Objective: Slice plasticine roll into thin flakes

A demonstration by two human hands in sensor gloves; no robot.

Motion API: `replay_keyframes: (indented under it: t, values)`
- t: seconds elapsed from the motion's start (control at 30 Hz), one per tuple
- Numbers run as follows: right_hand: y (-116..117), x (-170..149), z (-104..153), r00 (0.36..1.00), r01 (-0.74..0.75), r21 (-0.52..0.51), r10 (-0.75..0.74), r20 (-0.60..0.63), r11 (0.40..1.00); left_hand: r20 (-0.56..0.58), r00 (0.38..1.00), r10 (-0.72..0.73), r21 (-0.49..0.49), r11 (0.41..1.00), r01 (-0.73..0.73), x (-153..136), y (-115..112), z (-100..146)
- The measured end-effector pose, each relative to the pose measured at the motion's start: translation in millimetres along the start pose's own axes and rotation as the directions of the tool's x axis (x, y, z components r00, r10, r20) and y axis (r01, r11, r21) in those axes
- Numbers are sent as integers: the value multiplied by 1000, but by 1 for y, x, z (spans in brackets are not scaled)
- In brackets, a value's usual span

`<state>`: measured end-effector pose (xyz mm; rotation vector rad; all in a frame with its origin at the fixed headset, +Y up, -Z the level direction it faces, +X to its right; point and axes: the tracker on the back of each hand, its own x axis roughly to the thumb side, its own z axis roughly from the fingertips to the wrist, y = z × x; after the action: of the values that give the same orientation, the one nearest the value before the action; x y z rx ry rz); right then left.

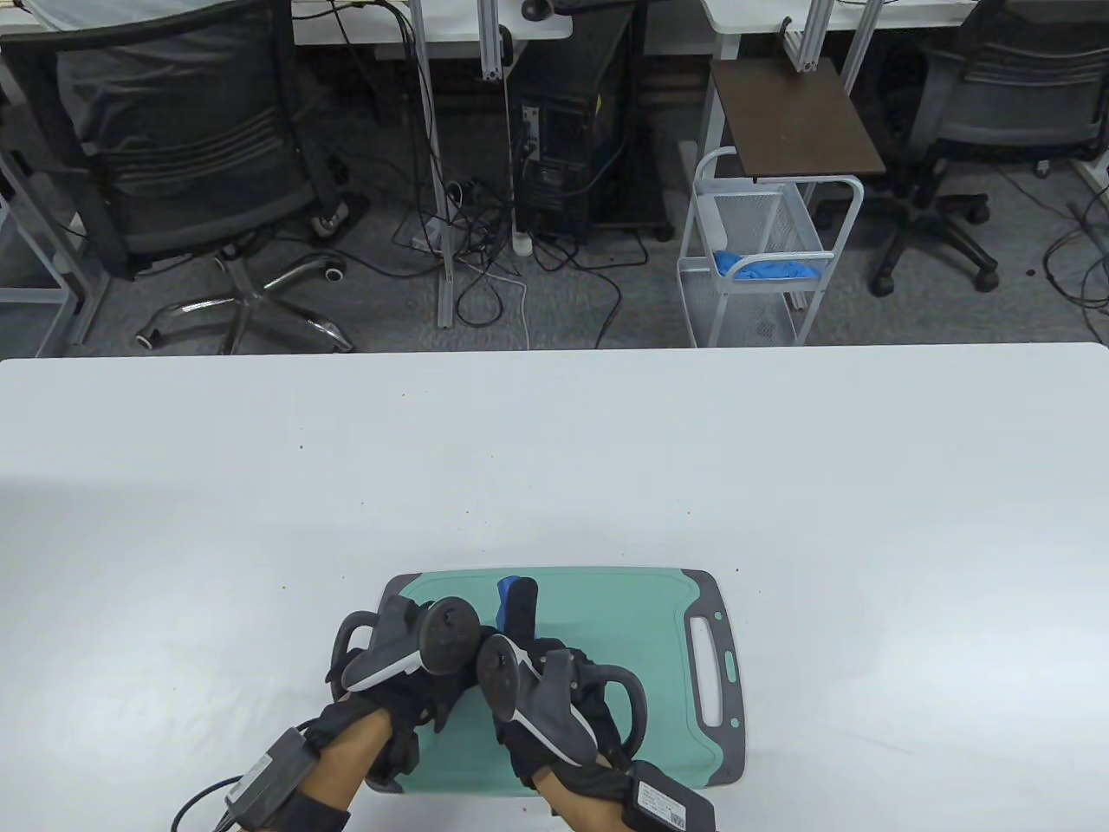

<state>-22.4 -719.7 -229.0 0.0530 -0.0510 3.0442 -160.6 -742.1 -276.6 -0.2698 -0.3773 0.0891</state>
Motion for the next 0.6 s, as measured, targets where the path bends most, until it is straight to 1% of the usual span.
replay_keyframes:
  t: [0.13, 0.3, 0.5, 0.6]
  values:
    - [-5, 0, 2, 1000, 10, -16, -10, -3, 1000, -9, 1000, 5, 20, 1000, -4, -1, 0, 0]
    - [-11, 1, 6, 1000, 10, -38, -10, 0, 999, -18, 1000, 19, 18, 1000, -18, -3, 0, 0]
    - [-20, 3, 11, 1000, 22, -59, -22, 10, 998, -36, 999, -5, 31, 1000, 6, -3, 1, 0]
    - [-21, 5, 14, 1000, 20, -41, -20, 21, 999, -40, 999, -2, 31, 1000, 3, -3, 1, 0]
